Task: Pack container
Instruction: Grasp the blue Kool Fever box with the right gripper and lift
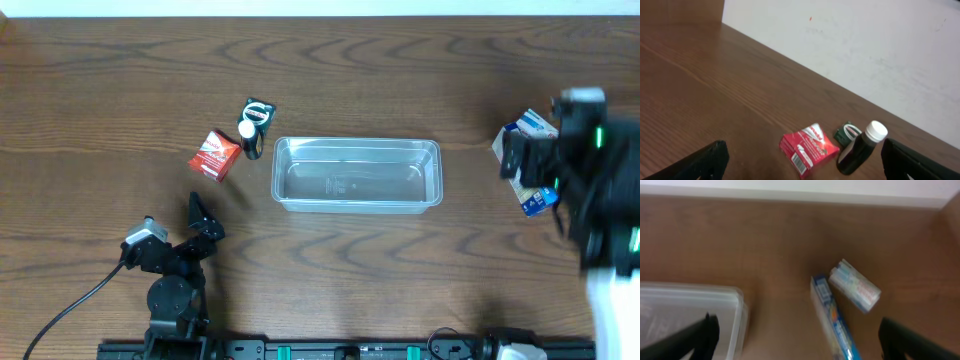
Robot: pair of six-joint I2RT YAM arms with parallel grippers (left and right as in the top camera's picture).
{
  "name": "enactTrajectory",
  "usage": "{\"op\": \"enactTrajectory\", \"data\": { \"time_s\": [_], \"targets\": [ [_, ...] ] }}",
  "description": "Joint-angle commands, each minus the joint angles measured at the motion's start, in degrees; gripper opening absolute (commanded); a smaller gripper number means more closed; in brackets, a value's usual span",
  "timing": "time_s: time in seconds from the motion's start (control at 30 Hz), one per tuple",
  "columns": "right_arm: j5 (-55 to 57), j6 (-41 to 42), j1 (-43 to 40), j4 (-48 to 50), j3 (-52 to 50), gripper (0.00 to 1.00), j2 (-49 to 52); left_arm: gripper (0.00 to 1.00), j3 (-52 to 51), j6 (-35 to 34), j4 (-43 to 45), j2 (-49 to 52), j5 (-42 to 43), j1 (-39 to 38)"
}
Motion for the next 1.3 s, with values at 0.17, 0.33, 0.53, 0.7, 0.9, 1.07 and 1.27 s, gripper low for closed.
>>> {"op": "enactTrajectory", "data": {
  "time_s": [0.17,0.33,0.53,0.7,0.9,1.07,1.27],
  "targets": [
    [3.3,-2.1,-0.7,-16.8,18.7,0.99,21.9,0.98,-1.2,0.9,-1.9,-0.4,-1.1,0.3],
    [7.3,-4.9,-1.4,-19.0,18.6,0.99,26.7,0.98,-1.2,0.9,-1.9,-0.4,-1.1,0.3],
    [7.7,-4.9,-4.0,-20.9,18.6,0.94,30.1,0.98,-1.2,0.9,-1.9,-0.4,-1.1,0.3],
    [7.7,-4.8,-6.9,-20.9,18.3,0.93,33.8,0.98,-1.2,0.9,-1.9,-0.4,-1.1,0.3],
    [5.3,-4.7,-8.8,-20.8,18.2,0.93,38.9,0.98,-1.2,0.9,-1.9,-0.4,-1.1,0.3],
    [5.3,-6.0,-8.8,-19.1,18.2,0.91,42.3,0.98,-1.2,0.9,-1.9,-0.4,-1.1,0.3],
    [5.1,-6.4,-8.8,-18.2,18.2,0.81,46.1,0.98,-1.2,0.9,-1.9,-0.4,-1.1,0.3]
  ]
}}
